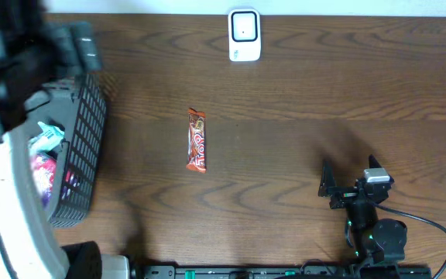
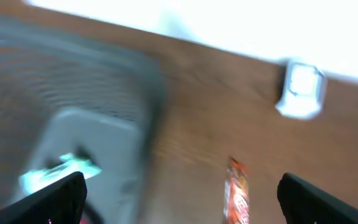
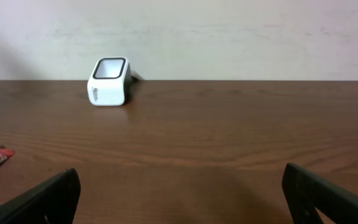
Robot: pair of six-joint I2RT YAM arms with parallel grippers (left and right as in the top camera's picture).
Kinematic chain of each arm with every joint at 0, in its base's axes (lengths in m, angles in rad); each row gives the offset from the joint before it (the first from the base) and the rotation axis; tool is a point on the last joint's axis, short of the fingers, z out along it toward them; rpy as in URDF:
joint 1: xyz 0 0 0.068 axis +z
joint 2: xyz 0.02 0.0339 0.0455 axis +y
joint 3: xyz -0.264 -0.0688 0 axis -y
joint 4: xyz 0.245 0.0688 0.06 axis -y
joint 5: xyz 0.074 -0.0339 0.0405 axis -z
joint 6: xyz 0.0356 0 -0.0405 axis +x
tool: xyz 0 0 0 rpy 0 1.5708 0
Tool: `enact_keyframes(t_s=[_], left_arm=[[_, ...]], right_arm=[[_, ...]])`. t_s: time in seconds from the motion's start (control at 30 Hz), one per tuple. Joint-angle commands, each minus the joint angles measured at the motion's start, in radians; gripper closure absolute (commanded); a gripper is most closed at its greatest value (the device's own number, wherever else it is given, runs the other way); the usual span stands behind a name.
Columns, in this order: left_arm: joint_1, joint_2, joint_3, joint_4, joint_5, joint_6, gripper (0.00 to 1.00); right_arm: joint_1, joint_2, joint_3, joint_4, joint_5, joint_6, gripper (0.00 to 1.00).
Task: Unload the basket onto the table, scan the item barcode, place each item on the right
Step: 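Reach the left gripper into the basket and grasp the floral package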
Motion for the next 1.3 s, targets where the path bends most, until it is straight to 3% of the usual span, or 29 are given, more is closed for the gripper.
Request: enact_keyframes(t_s=[0.0,0.13,0.33,0.73,0.97,1.27], left_arm=[[0.103,0.005,0.002,-0.025,-0.198,-0.159,0.02],[0.19,0.02,-0.061,-0.055,-0.373,-0.242,0.02],[0.233,0.053,-0.252,-0.013,-0.512,-0.265,0.02],[0.237,0.163,-0.588,0.26,-0.524,-0.245,0.02],[0.237,0.255,-0.619,0.164,-0.525,-0.248,0.01],[0.237,0.327,-0.681,0.039,-0.524,-0.404,0.01]], right_arm=[[-0.004,-0.006,-0.003,-0.003,0.005,-0.011,0.01],[-0.004,-0.006,-0.003,-0.003,0.005,-0.011,0.01],[-0.004,-0.006,-0.003,-0.003,0.005,-0.011,0.01],[-0.004,-0.006,-0.003,-0.003,0.005,-0.011,0.01],[-0.004,-0.006,-0.003,-0.003,0.005,-0.011,0.01],[-0.004,-0.006,-0.003,-0.003,0.005,-0.011,0.01]])
